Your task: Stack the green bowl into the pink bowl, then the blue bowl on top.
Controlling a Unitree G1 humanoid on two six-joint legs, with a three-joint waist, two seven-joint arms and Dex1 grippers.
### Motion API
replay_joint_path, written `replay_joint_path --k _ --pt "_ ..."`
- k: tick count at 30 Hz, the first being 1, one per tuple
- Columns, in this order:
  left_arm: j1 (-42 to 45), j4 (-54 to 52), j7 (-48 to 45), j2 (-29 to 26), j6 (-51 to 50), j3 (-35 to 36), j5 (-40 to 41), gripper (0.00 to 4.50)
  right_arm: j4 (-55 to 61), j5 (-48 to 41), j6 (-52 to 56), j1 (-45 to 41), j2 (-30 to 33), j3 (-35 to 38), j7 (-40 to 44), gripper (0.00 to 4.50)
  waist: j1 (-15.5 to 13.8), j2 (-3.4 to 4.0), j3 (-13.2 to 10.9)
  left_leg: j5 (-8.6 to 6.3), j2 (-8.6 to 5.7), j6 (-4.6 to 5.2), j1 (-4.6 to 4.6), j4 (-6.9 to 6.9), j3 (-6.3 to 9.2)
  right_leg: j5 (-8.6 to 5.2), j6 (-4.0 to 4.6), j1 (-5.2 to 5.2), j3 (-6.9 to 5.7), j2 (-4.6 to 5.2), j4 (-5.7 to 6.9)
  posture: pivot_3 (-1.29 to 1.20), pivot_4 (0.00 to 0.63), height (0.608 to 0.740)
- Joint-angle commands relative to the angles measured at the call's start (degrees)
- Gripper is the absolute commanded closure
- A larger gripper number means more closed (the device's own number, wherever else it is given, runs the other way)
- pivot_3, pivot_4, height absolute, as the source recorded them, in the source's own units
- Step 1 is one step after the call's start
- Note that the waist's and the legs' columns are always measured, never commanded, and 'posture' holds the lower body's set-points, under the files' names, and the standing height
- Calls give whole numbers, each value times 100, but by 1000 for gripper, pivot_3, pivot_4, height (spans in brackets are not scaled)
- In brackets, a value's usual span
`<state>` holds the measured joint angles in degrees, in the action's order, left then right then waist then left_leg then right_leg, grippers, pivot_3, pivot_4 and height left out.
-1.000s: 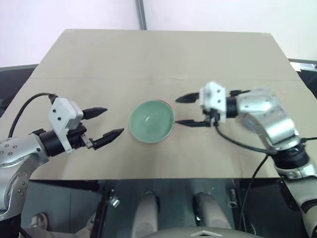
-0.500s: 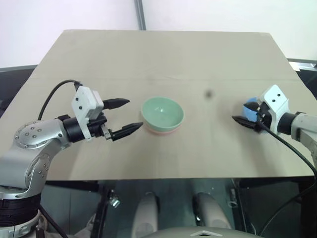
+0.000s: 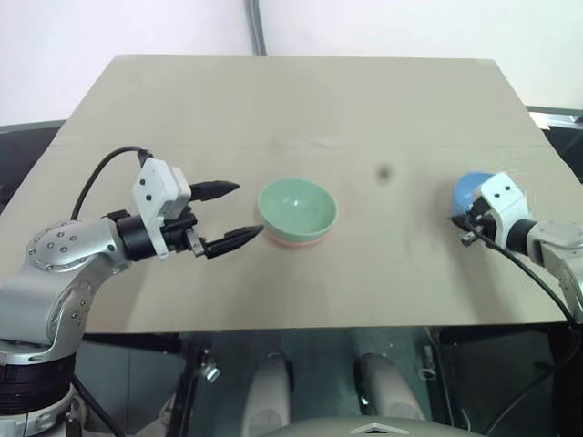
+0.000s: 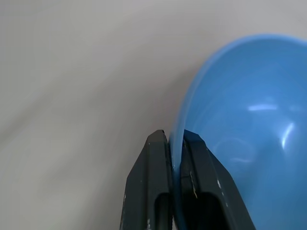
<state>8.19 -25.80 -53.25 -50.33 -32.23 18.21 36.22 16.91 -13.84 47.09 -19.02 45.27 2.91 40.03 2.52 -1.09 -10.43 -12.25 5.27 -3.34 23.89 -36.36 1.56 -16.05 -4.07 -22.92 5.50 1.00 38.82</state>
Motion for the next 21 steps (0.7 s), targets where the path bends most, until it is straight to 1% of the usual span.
replay_joint_path --k 1,3,4,5,7,11,14,17,18,19,21 --pt "-273 5 51 34 181 367 -39 0 1076 -795 -348 -473 -276 4 520 4444 13 1 -1 0 0 0 0 2 0 0 0 -2 0 -1 0 0 150 740" --pt "-622 100 -98 230 566 536 -101 0 1453 -1190 -227 -888 -581 -173 615 4444 100 10 -5 0 3 0 0 6 -4 0 0 -8 5 -3 2 0 150 740" --pt "-852 121 -121 311 752 619 -202 0 1517 -1345 -173 -1135 -811 -324 627 4444 76 6 -5 0 3 0 0 6 -5 0 0 -10 7 -2 4 0 150 740" --pt "-1075 130 -116 420 936 741 -283 0 1533 -1474 -172 -1422 -1099 -626 690 4444 7 -19 7 0 3 0 6 6 3 0 1 -11 -1 -3 3 0 150 740" --pt "-1352 109 -108 470 1025 865 -314 0 1477 -1601 -165 -1764 -1462 -1021 740 4444 21 -18 7 0 4 0 5 3 -10 1 1 -10 5 2 0 0 150 740" --pt "-1436 82 38 559 1150 1034 -285 0 1124 -1432 -466 -2046 -1738 -1505 949 4444 -128 -22 9 0 5 0 11 2 5 0 3 -12 -10 0 2 0 150 740" --pt "-1643 -83 22 539 1100 1220 -202 0 682 -1286 -700 -2195 -2014 -1901 1058 4444 -140 -24 10 0 4 0 11 -2 -4 1 2 -12 -5 2 0 0 150 740" --pt "-1747 -247 81 546 1040 1316 -131 0 257 -1053 -971 -2246 -2194 -2124 1095 4444 -139 -22 9 0 6 0 9 2 -3 0 3 -15 -5 -1 5 0 150 740" --pt "-1778 -316 100 535 989 1352 -83 0 69 -955 -1066 -2265 -2272 -2177 1061 3658 -141 -22 9 0 6 0 10 2 -3 0 3 -16 -5 -1 5 0 150 740" --pt "-1813 -383 120 513 923 1387 -30 0 -72 -800 -1228 -2261 -2273 -2271 1083 3328 -137 -23 10 0 6 0 9 3 -3 0 3 -15 -5 -1 4 0 150 740" --pt "-1866 -480 160 468 835 1445 17 0 -188 -591 -1442 -2236 -2239 -2366 1132 2410 -139 -23 10 0 6 -1 9 2 -5 0 3 -15 -4 -1 3 0 150 740"
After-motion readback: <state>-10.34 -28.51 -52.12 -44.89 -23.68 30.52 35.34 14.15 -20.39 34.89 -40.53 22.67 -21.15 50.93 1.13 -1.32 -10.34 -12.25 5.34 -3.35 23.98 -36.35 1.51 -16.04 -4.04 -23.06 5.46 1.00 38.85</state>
